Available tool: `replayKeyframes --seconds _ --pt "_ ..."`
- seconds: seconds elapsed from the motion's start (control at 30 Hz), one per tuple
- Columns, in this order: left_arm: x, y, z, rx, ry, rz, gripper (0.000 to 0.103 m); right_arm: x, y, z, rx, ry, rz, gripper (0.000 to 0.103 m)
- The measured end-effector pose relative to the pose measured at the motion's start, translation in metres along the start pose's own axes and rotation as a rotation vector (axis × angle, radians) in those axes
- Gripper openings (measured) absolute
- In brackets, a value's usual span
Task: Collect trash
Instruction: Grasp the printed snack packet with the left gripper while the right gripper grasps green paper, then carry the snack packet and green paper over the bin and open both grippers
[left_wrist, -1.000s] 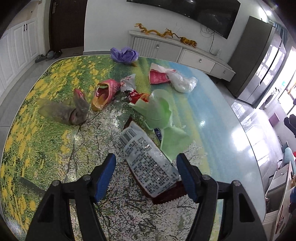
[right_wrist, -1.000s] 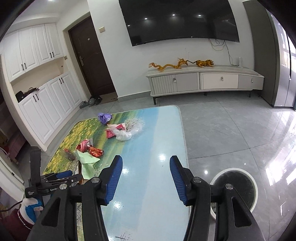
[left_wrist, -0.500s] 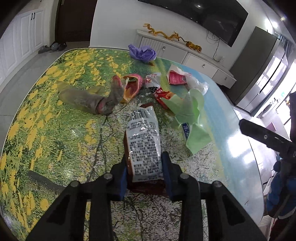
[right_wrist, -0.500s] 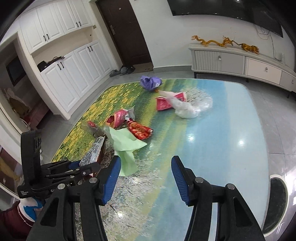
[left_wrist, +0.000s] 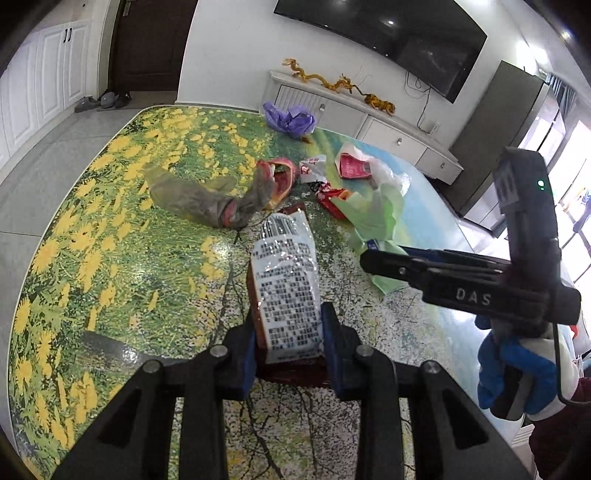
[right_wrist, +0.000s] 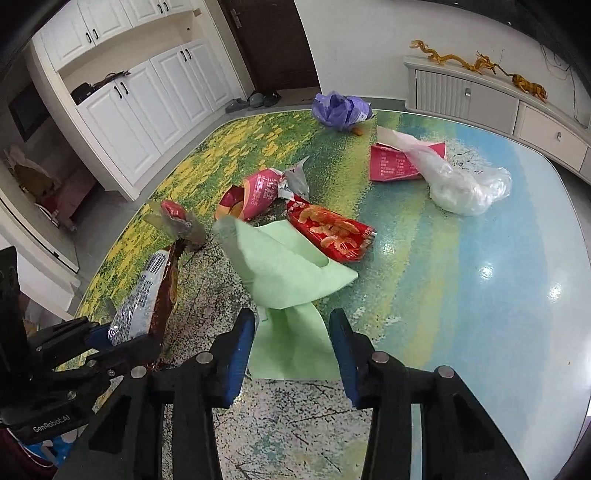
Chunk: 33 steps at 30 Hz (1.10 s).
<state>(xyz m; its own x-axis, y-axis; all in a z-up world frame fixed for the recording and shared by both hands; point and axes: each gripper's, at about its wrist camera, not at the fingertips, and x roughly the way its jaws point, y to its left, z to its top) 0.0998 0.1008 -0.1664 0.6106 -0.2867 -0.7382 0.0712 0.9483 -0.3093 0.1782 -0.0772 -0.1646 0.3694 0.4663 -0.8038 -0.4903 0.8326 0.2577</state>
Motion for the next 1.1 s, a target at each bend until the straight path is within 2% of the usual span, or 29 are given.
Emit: replayKeyframes --seconds 0.03,0.2,0.43,0.63,0.8,0.93,1.1 --pt "-0.003 -0.001 -0.001 0.000 -0.004 -0.002 0.029 -0.002 -0.001 0.000 0.008 -0.002 0.010 0.020" --pt "-0.014 -0.007 -0.004 0.016 -0.021 -0.003 0.029 -0.013 0.002 -0.007 -0.012 -0.017 0.016 0.012" --pt "-0.026 -0.026 -0.009 0.043 -0.030 -0.002 0.029 -0.050 0.000 -0.026 -0.018 -0.089 0.035 0.012" --pt "-0.035 -0.056 -0.008 0.099 -0.033 -0.027 0.029 -0.104 -0.024 -0.050 0.026 -0.178 0.029 0.012" --pt "-0.030 -0.090 -0.004 0.143 -0.008 -0.079 0.029 -0.151 -0.061 -0.080 0.079 -0.240 -0.038 0.012" --pt "-0.016 -0.135 0.000 0.225 0.019 -0.119 0.029 -0.181 -0.100 -0.107 0.127 -0.263 -0.142 0.012" --pt "0.011 -0.204 0.006 0.349 0.055 -0.170 0.029 -0.209 -0.161 -0.142 0.258 -0.289 -0.215 0.012"
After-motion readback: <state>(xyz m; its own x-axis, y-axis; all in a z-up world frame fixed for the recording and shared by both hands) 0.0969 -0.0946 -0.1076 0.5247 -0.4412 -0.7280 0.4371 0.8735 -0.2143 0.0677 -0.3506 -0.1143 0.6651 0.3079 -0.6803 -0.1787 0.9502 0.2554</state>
